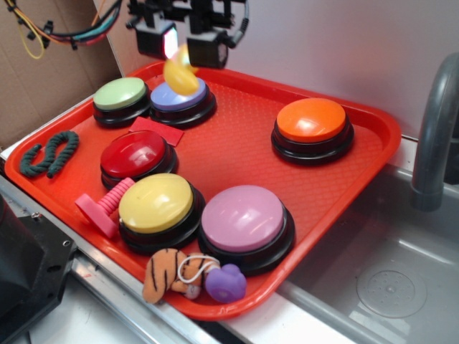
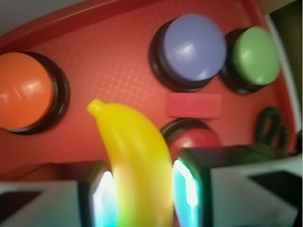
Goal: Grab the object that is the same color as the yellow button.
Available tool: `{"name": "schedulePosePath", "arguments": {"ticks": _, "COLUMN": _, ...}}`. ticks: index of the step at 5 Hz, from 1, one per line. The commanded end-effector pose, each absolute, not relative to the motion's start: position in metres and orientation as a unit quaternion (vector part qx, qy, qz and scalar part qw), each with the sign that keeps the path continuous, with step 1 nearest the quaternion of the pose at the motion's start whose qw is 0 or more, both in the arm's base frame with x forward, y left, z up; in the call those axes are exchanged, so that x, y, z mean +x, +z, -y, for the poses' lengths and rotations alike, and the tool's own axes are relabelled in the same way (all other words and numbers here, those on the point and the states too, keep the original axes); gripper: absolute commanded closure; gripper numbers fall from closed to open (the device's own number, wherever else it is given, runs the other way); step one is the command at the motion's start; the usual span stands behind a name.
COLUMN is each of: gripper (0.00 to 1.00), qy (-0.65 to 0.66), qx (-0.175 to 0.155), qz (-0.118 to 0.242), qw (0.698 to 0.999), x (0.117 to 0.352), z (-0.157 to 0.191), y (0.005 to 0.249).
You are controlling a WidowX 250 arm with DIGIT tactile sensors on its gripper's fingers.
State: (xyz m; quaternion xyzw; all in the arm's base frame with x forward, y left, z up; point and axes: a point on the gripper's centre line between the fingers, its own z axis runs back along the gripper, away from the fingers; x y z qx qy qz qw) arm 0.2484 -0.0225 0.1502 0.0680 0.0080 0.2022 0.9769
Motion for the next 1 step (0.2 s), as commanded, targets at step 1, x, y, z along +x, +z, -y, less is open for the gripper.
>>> {"name": "schedulePosePath", "arguments": {"ticks": 1, "gripper": 1.00, "qy": 0.194, "qx": 0.045, "qz": 0.029, "qw": 0.980, "x": 0.2622, "z": -0.0109, "y": 0.1881}}
